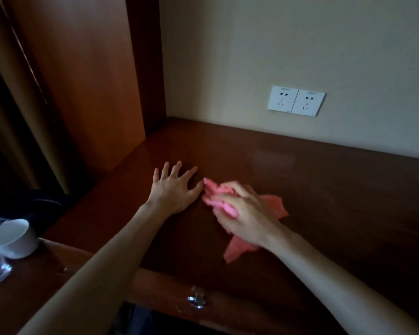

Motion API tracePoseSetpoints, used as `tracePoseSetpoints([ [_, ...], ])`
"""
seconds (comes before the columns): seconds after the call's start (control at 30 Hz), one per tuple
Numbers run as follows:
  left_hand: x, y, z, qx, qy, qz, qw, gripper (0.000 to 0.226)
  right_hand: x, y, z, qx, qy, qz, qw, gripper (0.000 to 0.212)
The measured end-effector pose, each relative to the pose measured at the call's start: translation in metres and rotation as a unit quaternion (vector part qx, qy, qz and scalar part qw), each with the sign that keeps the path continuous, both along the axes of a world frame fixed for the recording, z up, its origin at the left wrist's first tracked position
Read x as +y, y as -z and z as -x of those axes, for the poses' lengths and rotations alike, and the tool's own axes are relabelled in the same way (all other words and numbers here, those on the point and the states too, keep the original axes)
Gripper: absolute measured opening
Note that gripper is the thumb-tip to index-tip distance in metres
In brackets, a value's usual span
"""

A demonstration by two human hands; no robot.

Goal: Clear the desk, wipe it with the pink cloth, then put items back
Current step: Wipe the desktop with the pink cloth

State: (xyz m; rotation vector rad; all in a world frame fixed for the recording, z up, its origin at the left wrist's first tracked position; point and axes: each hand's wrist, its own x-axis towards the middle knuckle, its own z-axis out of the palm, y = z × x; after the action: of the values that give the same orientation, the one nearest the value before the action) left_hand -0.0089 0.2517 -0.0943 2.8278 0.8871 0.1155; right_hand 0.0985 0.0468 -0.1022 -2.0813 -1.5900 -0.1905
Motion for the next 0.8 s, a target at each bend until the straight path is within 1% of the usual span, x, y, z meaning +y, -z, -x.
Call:
tracePoseSetpoints([
  [0.07,0.003,-0.007,-0.006,0.003,-0.002,-0.020,1.000,0.068,-0.020,0.001,0.013,0.020,-0.017,-0.012,1.000,0.034],
  [0.13,0.011,-0.016,-0.018,-0.026,-0.005,-0.054,0.998,0.065,-0.007,0.005,0.002,0.019,0.010,-0.037,0.999,0.032],
  [0.2,0.027,-0.020,-0.036,-0.056,0.001,-0.068,0.996,0.065,0.030,0.007,-0.024,0.016,0.064,-0.048,0.997,0.037],
  [0.23,0.037,-0.018,-0.046,-0.057,0.006,-0.060,0.997,0.066,0.052,0.008,-0.042,0.015,0.089,-0.054,0.995,0.040],
  [0.3,0.060,-0.011,-0.064,-0.025,0.013,-0.022,0.999,0.070,0.097,0.010,-0.084,0.012,0.120,-0.055,0.991,0.037],
  [0.4,0.081,-0.001,-0.080,0.021,0.020,0.001,1.000,0.073,0.160,0.008,-0.148,0.006,0.136,-0.021,0.990,0.027],
  [0.53,0.085,0.006,-0.084,0.027,0.027,-0.004,0.999,0.075,0.238,0.003,-0.227,0.009,0.153,-0.008,0.988,0.034],
  [0.6,0.085,0.007,-0.083,0.018,0.030,-0.006,0.999,0.075,0.271,-0.003,-0.253,0.012,0.152,0.007,0.988,0.035],
  [0.67,0.085,0.008,-0.082,0.001,0.030,-0.010,0.999,0.074,0.288,-0.010,-0.256,0.017,0.123,0.028,0.992,0.031],
  [0.7,0.084,0.007,-0.081,-0.007,0.030,-0.011,0.999,0.075,0.285,-0.013,-0.249,0.012,0.084,0.034,0.996,0.027],
  [0.77,0.082,0.006,-0.080,-0.014,0.029,-0.012,0.999,0.078,0.253,-0.013,-0.228,-0.006,-0.025,0.030,0.999,0.021],
  [0.8,0.081,0.006,-0.080,-0.014,0.028,-0.013,0.999,0.079,0.231,-0.010,-0.221,0.000,-0.087,0.036,0.996,0.018],
])
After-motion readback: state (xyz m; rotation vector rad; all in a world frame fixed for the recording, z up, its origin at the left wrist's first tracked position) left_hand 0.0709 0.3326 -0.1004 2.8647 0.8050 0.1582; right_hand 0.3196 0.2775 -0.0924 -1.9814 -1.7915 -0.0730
